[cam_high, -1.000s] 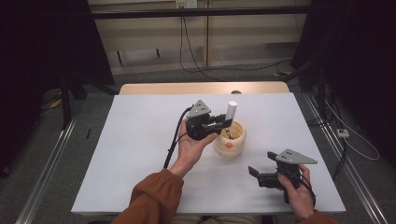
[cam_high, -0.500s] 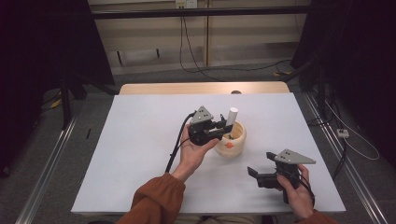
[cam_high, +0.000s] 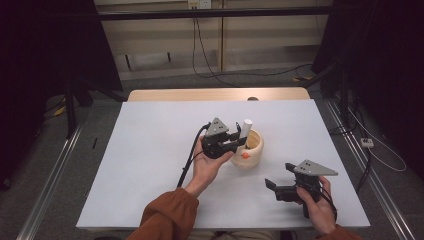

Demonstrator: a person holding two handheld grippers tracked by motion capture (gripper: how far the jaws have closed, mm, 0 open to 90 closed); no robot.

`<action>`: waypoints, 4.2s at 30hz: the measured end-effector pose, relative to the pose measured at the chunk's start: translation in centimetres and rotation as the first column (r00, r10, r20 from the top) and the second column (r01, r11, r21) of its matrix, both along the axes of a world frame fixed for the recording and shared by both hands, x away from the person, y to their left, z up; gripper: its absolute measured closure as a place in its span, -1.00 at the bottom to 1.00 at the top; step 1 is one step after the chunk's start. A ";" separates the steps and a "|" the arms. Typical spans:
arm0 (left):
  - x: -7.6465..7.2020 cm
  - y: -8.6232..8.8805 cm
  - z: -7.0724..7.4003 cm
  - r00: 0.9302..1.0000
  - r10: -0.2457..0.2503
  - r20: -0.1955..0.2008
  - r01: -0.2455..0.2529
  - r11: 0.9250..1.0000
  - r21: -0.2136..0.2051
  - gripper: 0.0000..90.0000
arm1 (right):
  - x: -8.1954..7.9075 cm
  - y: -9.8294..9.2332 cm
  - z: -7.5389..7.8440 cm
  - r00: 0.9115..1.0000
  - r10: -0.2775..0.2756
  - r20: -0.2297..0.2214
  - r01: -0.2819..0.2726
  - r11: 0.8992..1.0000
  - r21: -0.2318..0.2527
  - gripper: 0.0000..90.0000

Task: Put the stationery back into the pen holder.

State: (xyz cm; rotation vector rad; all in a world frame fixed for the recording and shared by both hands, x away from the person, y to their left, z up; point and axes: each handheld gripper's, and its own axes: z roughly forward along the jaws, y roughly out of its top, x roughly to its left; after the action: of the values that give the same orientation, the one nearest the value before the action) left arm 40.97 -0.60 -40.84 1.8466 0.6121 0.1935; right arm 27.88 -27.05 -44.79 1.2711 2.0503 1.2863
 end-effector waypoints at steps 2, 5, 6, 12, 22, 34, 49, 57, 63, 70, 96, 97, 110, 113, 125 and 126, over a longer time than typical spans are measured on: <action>0.0 0.1 -0.1 1.000 0.005 -0.001 -0.005 1.000 0.001 0.58 | 0.0 0.0 0.0 1.000 0.001 -0.001 -0.001 1.000 0.000 -0.89; 0.1 0.3 -0.2 1.000 0.004 -0.026 -0.005 1.000 -0.026 0.58 | 0.0 0.0 0.0 1.000 0.000 0.000 0.000 1.000 0.000 -0.89; 0.0 0.3 0.0 1.000 0.009 -0.012 -0.010 1.000 -0.019 0.56 | 0.0 0.0 0.0 1.000 0.001 0.000 -0.001 1.000 0.000 -0.88; -0.4 0.8 0.8 1.000 0.010 0.009 -0.010 0.999 -0.038 0.16 | 0.0 0.0 0.0 1.000 0.000 0.000 0.000 1.000 0.001 -0.89; -0.1 1.8 1.3 0.998 0.057 0.024 -0.057 0.998 -0.010 -0.50 | 0.0 0.0 0.0 1.000 -0.001 0.001 0.001 1.000 0.002 -0.89; -0.2 3.6 2.6 0.998 0.052 0.038 -0.054 0.997 0.058 -0.87 | 0.1 -0.1 0.0 1.000 -0.010 0.001 0.010 1.000 0.003 -0.89; -0.6 6.4 3.5 0.995 0.086 0.048 -0.090 0.991 0.096 -0.90 | 0.1 -0.1 0.0 1.000 -0.011 0.000 0.011 1.000 0.004 -0.89; -1.0 8.2 3.4 0.992 0.116 0.057 -0.121 0.987 0.101 -0.90 | 0.1 0.0 0.0 1.000 -0.010 0.001 0.010 1.000 0.002 -0.89; -1.5 9.6 3.6 0.988 0.142 0.068 -0.148 0.983 0.105 -0.90 | 0.1 0.0 0.0 1.000 -0.012 0.000 0.012 1.000 0.001 -0.89; -1.9 10.8 3.9 0.985 0.156 0.078 -0.164 0.980 0.113 -0.89 | 0.1 0.0 0.0 1.000 -0.013 0.000 0.013 1.000 0.000 -0.89; -3.6 15.7 3.7 0.978 0.198 0.073 -0.205 0.972 0.110 -0.90 | 0.1 0.0 0.0 1.000 -0.016 0.002 0.016 1.000 0.001 -0.89; -3.7 15.8 3.7 0.977 0.203 0.072 -0.210 0.971 0.111 -0.90 | 0.1 0.0 0.0 1.000 -0.016 0.002 0.016 1.000 0.001 -0.89; -5.3 17.9 3.0 0.963 0.255 0.083 -0.263 0.959 0.104 -0.88 | 0.1 0.0 0.0 1.000 -0.016 0.001 0.016 1.000 0.000 -0.89; -5.5 18.5 2.9 0.959 0.270 0.087 -0.279 0.955 0.105 -0.88 | 0.1 -0.1 0.0 1.000 -0.018 0.003 0.018 1.000 0.000 -0.89; -7.1 19.8 1.6 0.956 0.284 0.075 -0.292 0.947 0.136 -0.88 | 0.1 0.0 -0.1 1.000 -0.020 0.001 0.020 1.000 -0.001 -0.89; -7.2 19.9 1.5 0.955 0.289 0.073 -0.296 0.946 0.134 -0.88 | 0.1 0.0 0.0 1.000 -0.020 0.001 0.020 1.000 0.000 -0.89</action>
State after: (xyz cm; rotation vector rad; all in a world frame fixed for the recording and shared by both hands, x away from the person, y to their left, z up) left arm 33.79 19.33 -39.33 1.8744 0.8543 0.4933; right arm 28.01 -27.06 -44.84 1.2874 2.0320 1.2778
